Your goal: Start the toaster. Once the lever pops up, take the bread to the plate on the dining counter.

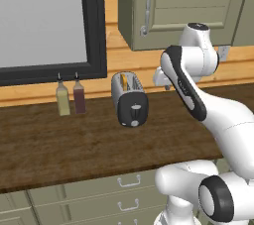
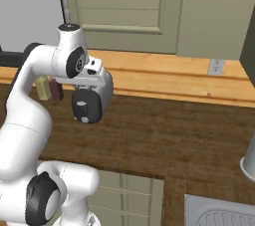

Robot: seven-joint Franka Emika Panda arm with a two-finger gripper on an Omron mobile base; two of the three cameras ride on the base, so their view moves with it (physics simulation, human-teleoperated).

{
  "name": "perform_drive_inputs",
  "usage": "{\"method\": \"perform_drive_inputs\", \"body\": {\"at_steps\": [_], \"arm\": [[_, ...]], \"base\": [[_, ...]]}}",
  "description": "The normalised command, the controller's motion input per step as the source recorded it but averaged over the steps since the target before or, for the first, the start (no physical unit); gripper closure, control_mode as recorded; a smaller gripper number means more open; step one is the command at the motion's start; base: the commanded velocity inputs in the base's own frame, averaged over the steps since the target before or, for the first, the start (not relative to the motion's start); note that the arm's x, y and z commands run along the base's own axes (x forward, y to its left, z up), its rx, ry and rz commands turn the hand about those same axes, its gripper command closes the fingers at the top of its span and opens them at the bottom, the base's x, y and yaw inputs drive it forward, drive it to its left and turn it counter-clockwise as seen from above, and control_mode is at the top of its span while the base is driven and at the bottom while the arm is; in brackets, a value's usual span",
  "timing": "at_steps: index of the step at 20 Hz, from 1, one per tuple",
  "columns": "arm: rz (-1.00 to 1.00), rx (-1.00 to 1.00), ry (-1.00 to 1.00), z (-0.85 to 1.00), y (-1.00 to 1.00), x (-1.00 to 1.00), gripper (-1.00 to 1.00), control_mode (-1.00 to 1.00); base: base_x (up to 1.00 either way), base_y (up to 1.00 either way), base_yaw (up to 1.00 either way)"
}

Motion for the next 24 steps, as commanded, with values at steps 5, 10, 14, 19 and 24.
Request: {"method": "perform_drive_inputs", "body": {"at_steps": [5, 10, 14, 19, 24], "arm": [[0.00, -0.04, 0.00, -0.07, 0.26, 0.00, -1.00, -1.00], [0.00, -0.06, 0.00, -0.17, 0.42, 0.00, -1.00, -1.00], [0.00, -0.06, 0.00, -0.27, 0.36, 0.08, -1.00, -1.00], [0.00, -0.07, 0.00, -0.31, 0.34, 0.21, 1.00, -1.00], [0.00, -0.07, 0.00, -0.34, 0.21, 0.23, 1.00, -1.00]], "base": [[0.00, 0.00, 0.00], [0.00, 0.00, 0.00], [0.00, 0.00, 0.00], [0.00, 0.00, 0.00], [0.00, 0.00, 0.00]]}}
